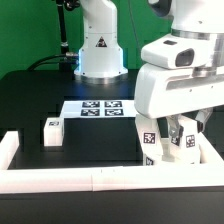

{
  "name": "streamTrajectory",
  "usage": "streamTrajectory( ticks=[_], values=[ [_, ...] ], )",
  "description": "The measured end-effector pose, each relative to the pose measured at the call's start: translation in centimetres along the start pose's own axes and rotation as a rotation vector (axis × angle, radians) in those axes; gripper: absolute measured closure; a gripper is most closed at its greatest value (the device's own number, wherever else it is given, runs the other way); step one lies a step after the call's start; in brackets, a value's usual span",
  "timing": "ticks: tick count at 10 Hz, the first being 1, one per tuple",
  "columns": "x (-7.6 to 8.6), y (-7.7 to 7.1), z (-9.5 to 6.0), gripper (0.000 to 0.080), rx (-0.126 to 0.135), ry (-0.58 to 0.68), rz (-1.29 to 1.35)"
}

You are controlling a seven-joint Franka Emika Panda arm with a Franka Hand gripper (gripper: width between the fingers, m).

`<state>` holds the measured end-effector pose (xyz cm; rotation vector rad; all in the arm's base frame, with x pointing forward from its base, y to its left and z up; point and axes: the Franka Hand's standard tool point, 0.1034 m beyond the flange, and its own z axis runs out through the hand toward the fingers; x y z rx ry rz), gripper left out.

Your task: Assemble stool

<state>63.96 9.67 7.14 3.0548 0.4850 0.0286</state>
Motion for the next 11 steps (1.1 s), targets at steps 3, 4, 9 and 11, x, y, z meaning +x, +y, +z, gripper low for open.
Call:
streamTrajectory(
  ticks=[3,4,9,11],
  values=[
    [0.83,0.09,0.05,0.0463,0.011,-0.011,0.331],
    [0.79,0.01,0.1,0.0463,0.017,-0.012,0.459],
    [0.78,-0.35,-0.06,0.0463,0.044,-0.024,0.757],
    [0.77,-0.35,-0.04,0.0463,0.044,-0.028,0.887]
  ],
)
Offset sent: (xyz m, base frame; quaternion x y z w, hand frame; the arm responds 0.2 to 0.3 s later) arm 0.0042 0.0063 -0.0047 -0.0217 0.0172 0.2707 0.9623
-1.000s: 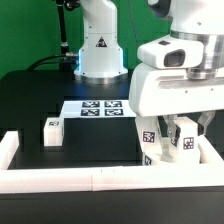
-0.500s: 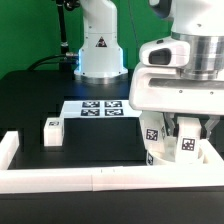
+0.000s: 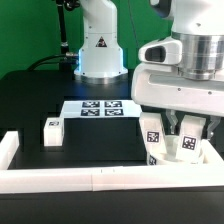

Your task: Assemble stool

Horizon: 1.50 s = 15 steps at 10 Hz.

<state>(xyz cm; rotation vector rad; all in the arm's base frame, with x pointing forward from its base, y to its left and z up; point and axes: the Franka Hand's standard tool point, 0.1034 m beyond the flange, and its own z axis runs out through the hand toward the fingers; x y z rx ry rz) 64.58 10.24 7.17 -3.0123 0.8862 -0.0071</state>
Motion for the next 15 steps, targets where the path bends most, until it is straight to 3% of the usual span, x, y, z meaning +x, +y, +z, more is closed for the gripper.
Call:
streamTrajectory(
  ticks=[1,5,7,12,14,15],
  values=[
    [0.1,0.0,0.0,0.0463,0.008,0.004,0.095],
    [-0.3,0.1,0.2,0.0463,0.135,-0.003,0.76],
    [-0.3,0.9,0.1,0.0463,0.249,-0.024,1.027],
    [-0.5,0.7,0.1,0.0463,0.257,-0.069,1.301],
    [-0.6,0.3,0.1,0.0463,0.277,-0.145,1.653],
    [-1.0,-0.1,0.3,0.0463,0.313,-0.16,1.733]
  ],
)
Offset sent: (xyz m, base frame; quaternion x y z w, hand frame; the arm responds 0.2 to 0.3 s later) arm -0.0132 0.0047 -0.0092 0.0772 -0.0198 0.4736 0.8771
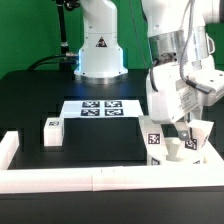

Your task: Assemble stool

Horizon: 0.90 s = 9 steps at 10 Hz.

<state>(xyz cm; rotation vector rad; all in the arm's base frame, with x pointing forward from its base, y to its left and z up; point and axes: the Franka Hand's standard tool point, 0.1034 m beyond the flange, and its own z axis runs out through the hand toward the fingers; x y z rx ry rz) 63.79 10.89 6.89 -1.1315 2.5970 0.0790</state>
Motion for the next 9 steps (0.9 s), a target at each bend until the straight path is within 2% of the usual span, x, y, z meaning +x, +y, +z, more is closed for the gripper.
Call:
streamTrajectory(
  ticks=[2,5,6,7,9],
  values=[
    [-0.4,0.5,0.2,0.0463,0.045,-0.039,0.095],
    [-0.3,0.6,0.2,0.0456,0.05,-0.038,0.043],
    [-0.3,0.6,0.2,0.0265,0.051,-0.037,0.027],
    [-0.3,0.6,0.2,0.0182,0.051,-0.036,-0.004],
    [-1.4,0.8,-1.1,0.0157,0.033,-0.053,-0.16]
  ],
)
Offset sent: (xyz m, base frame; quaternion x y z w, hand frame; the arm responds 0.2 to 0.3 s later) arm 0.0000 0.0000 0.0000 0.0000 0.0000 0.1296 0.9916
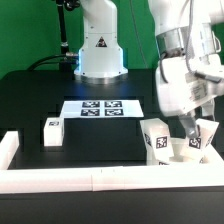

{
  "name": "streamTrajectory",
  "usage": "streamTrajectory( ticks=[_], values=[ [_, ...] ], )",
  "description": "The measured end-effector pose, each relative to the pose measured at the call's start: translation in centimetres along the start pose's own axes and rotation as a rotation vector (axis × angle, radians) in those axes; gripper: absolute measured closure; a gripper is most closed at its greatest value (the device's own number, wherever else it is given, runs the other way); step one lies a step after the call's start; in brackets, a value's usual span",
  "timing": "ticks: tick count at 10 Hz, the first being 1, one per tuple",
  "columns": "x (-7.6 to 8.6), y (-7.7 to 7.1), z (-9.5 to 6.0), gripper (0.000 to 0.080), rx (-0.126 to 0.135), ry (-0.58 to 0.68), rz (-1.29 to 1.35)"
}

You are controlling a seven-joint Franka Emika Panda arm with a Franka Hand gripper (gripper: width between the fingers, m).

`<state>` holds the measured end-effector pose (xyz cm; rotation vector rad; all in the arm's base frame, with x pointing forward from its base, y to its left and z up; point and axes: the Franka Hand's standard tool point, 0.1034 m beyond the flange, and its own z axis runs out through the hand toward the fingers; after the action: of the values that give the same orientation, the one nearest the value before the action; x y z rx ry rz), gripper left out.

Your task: Assemble stool

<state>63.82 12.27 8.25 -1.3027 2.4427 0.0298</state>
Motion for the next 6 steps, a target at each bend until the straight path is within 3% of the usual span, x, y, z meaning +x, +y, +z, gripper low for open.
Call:
streamTrajectory(
  ticks=[2,6],
  values=[
    [-1.17,-0.31,-1.48,0.0151,-0.007,-0.02,-0.303],
    [-0.89,-0.58,-1.5,0.015,-0.007,-0.009,-0.582]
  ],
)
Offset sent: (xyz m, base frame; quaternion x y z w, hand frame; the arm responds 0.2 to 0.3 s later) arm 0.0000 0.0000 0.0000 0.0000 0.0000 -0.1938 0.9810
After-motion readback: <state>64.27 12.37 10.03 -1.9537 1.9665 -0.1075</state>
